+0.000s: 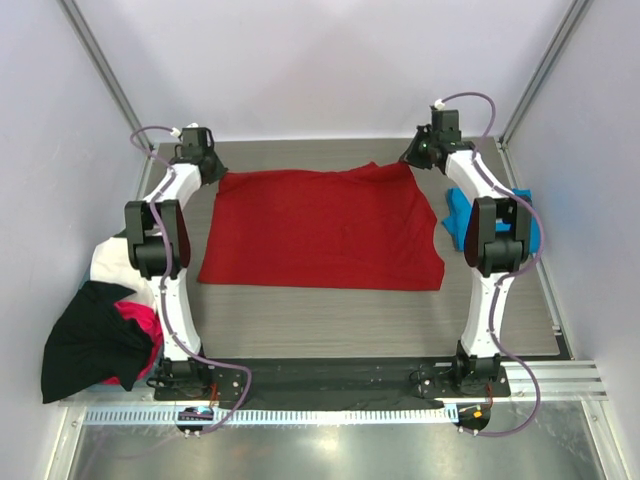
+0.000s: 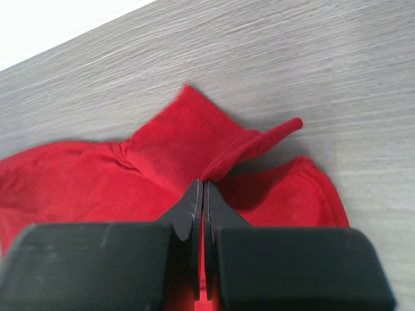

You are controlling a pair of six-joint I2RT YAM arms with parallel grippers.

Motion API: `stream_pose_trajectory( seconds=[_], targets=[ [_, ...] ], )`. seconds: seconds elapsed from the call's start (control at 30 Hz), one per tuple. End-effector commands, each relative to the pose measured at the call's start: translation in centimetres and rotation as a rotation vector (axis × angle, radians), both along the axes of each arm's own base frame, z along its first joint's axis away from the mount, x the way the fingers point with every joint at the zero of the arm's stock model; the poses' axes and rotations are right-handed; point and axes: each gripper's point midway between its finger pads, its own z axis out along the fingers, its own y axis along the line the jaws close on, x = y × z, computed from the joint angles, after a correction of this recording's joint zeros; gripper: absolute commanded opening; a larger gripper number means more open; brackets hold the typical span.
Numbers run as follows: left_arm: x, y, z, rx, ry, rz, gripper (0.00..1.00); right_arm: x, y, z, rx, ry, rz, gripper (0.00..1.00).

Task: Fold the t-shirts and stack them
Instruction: Fold the tshirt

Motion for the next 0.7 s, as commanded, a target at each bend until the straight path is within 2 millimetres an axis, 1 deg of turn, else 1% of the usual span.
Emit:
stream_pose_trajectory(
  seconds=[0.0, 0.03, 0.07, 0.1, 0.13, 0.17, 0.2, 0.23, 0.27, 0.3, 0.33, 0.37, 0.4, 0.43, 0.47, 0.53, 0.57, 0.6, 0.63, 0.67],
  targets=[
    [0.5, 1.0, 4.8, 0.017, -0.123, 0.01, 0.0, -0.9, 0.2, 6.5, -0.001, -0.152, 0.029, 0.01],
    [0.3, 1.0, 4.8, 0.016, -0.126, 0.011, 0.0, -1.1, 0.0, 6.7, -0.002, -0.157, 0.025, 0.01],
    [0.2, 1.2, 5.4, 0.016, -0.139, 0.014, 0.0, -1.8, 0.1, 6.0, -0.002, -0.141, 0.028, 0.01],
    [-0.1, 1.4, 5.0, 0.017, -0.133, 0.015, 0.0, -2.2, 0.0, 6.1, -0.002, -0.143, 0.029, 0.01],
    [-0.2, 1.4, 5.2, 0.019, -0.138, 0.015, 0.0, -2.6, -0.1, 7.1, -0.002, -0.163, 0.027, 0.01],
    [-0.3, 1.6, 5.6, 0.022, -0.148, 0.018, 0.0, -3.2, -0.1, 6.3, -0.003, -0.145, 0.028, 0.01],
    [-0.6, 1.5, 5.2, 0.025, -0.139, 0.016, 0.0, -3.6, -0.1, 6.2, -0.003, -0.142, 0.029, 0.01],
    [-0.7, 1.6, 5.3, 0.027, -0.143, 0.016, 0.0, -4.1, -0.1, 7.1, -0.003, -0.163, 0.03, 0.01],
    [-0.7, 1.7, 5.4, 0.028, -0.148, 0.015, 0.0, -4.7, -0.3, 6.4, -0.01, -0.148, 0.028, 0.01],
    [-0.8, 1.7, 5.7, 0.031, -0.157, 0.011, 0.0, -5.1, -0.3, 6.5, -0.013, -0.149, 0.029, 0.01],
    [-1.1, 1.7, 5.4, 0.034, -0.15, 0.011, 0.0, -5.3, -0.5, 6.6, -0.016, -0.15, 0.024, 0.01],
    [-1.1, 1.8, 5.4, 0.036, -0.156, 0.012, 0.0, -6.1, -0.4, 6.7, -0.015, -0.152, 0.028, 0.01],
    [-1.3, 1.9, 5.6, 0.038, -0.161, 0.015, 0.0, -6.4, -0.4, 6.8, -0.013, -0.153, 0.027, 0.01],
    [-1.6, 1.9, 5.3, 0.037, -0.155, 0.017, 0.0, -6.7, -0.4, 6.9, -0.007, -0.155, 0.029, 0.01],
    [-1.6, 2.1, 5.4, 0.035, -0.158, 0.02, 0.0, -7.3, -0.4, 7.2, -0.007, -0.158, 0.029, 0.01],
    [-2.0, 2.1, 5.5, 0.033, -0.158, 0.021, 0.0, -7.9, -0.4, 7.6, -0.011, -0.168, 0.031, 0.01],
    [-2.1, 2.2, 5.6, 0.035, -0.161, 0.024, 0.0, -8.5, -0.6, 7.2, -0.014, -0.158, 0.026, 0.01],
    [-2.3, 2.3, 5.7, 0.037, -0.161, 0.028, 0.0, -8.9, -0.7, 8.1, -0.017, -0.177, 0.025, 0.01],
    [-2.5, 2.2, 6.0, 0.039, -0.167, 0.029, 0.0, -9.2, -0.7, 8.2, -0.017, -0.178, 0.022, 0.01],
    [-2.8, 2.3, 5.8, 0.04, -0.164, 0.032, 0.0, -9.8, -0.7, 7.8, -0.018, -0.168, 0.023, 0.01]
  ],
)
